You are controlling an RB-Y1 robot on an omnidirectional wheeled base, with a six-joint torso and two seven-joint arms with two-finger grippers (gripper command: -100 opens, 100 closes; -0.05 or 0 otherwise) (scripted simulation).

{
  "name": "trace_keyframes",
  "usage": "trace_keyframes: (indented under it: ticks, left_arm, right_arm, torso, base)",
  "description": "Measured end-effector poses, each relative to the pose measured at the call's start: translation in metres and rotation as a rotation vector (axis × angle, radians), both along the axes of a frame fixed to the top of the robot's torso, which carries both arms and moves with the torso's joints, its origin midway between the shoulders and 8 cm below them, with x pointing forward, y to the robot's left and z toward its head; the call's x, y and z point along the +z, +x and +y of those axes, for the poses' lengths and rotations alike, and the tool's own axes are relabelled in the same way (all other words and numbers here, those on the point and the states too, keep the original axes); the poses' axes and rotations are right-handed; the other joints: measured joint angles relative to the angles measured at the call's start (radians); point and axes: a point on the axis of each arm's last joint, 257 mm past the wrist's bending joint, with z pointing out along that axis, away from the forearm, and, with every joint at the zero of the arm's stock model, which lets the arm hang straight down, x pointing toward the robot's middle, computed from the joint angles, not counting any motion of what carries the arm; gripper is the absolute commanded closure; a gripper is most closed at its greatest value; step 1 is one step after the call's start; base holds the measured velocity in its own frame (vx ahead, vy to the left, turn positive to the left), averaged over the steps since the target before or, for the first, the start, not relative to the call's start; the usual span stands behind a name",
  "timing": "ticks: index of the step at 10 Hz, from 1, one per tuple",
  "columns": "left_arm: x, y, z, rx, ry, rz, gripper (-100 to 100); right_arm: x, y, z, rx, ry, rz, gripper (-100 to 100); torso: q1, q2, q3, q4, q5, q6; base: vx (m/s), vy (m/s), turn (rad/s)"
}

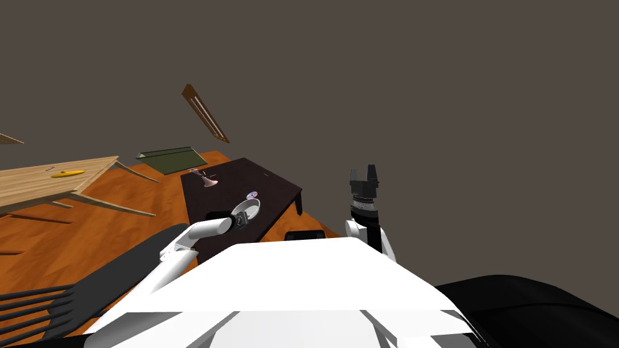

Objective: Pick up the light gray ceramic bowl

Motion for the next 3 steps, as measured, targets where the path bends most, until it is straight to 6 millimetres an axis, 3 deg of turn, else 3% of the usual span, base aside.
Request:
trace_keyframes:
  ticks: [2,3]
  left_arm:
    - [0.0097,-0.0001,0.0008,-0.006,0.001,0.0,100]
    - [0.01,-0.0006,0.0007,-0.005,0.0,0.001,0]
  right_arm:
    - [0.0,0.0,0.0,0.0,0.0,0.0,0]
    - [0.0,0.0,0.0,0.0,0.0,0.0,0]
  torso:
    - [-0.001,0.002,0.001,0.001,-0.001,0.0]
    - [-0.001,0.001,0.001,0.001,0.0,0.0]
  base:
    - [-0.018,-0.01,0.014]
    - [0.0,0.0,0.0]
